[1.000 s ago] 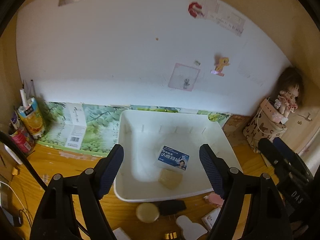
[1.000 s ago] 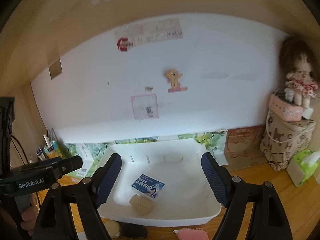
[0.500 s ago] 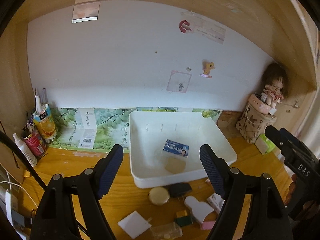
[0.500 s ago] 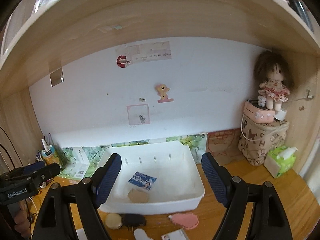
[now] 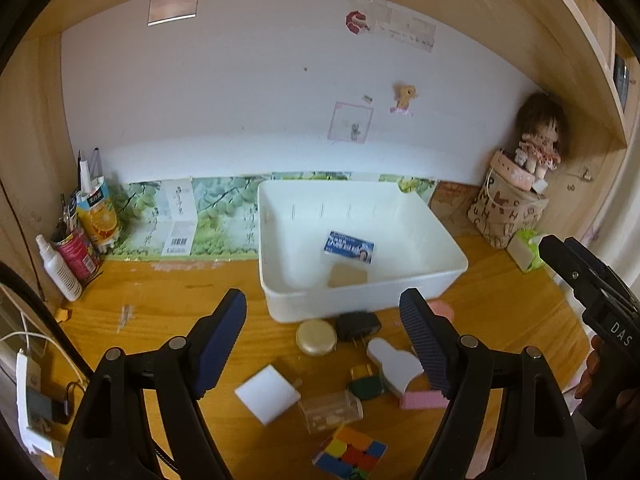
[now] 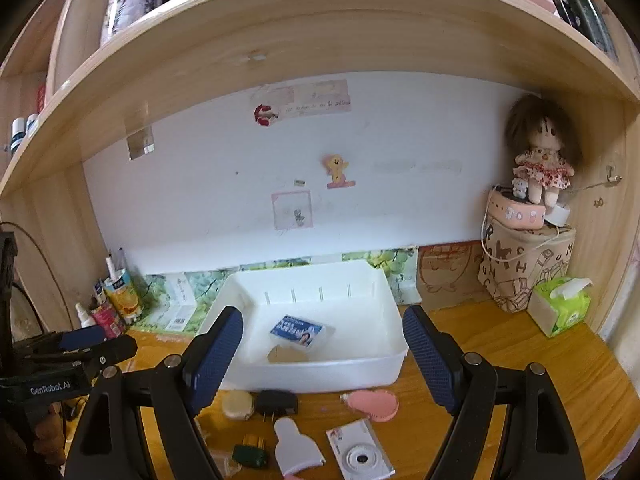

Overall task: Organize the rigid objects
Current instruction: 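Move both tools back toward the remaining items on the desk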

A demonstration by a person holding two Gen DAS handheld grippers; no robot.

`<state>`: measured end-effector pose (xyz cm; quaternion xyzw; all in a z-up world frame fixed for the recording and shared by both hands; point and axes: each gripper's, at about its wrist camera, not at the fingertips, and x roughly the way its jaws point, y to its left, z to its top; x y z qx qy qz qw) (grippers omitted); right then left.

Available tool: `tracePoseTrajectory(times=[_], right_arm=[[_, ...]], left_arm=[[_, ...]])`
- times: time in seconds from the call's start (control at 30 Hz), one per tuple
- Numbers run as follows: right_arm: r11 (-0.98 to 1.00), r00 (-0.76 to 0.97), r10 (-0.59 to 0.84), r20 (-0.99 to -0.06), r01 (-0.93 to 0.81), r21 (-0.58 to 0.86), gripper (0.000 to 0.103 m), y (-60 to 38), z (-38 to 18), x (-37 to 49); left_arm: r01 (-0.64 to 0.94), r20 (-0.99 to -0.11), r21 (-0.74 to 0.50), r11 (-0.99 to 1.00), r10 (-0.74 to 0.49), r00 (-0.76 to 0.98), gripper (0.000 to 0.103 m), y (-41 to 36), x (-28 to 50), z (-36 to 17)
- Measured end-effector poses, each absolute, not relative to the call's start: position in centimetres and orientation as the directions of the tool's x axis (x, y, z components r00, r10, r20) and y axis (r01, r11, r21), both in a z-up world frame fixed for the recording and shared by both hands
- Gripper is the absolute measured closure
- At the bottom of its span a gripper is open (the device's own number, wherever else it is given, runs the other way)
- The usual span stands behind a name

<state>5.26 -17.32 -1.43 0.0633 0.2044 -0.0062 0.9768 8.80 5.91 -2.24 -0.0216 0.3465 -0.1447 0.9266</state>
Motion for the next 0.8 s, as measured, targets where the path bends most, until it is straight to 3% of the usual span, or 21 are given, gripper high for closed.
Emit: tracePoseTrajectory(times=[0.8], right_arm=[[0.979,0.811,0.034,-0.585,0.091,0.184,0.02,-16.8,-7.2,-3.1]], left_arm=[[0.231,-0.759,-0.037,0.972,-0.177,0.626,0.021,5.9,0.7,-5.4]])
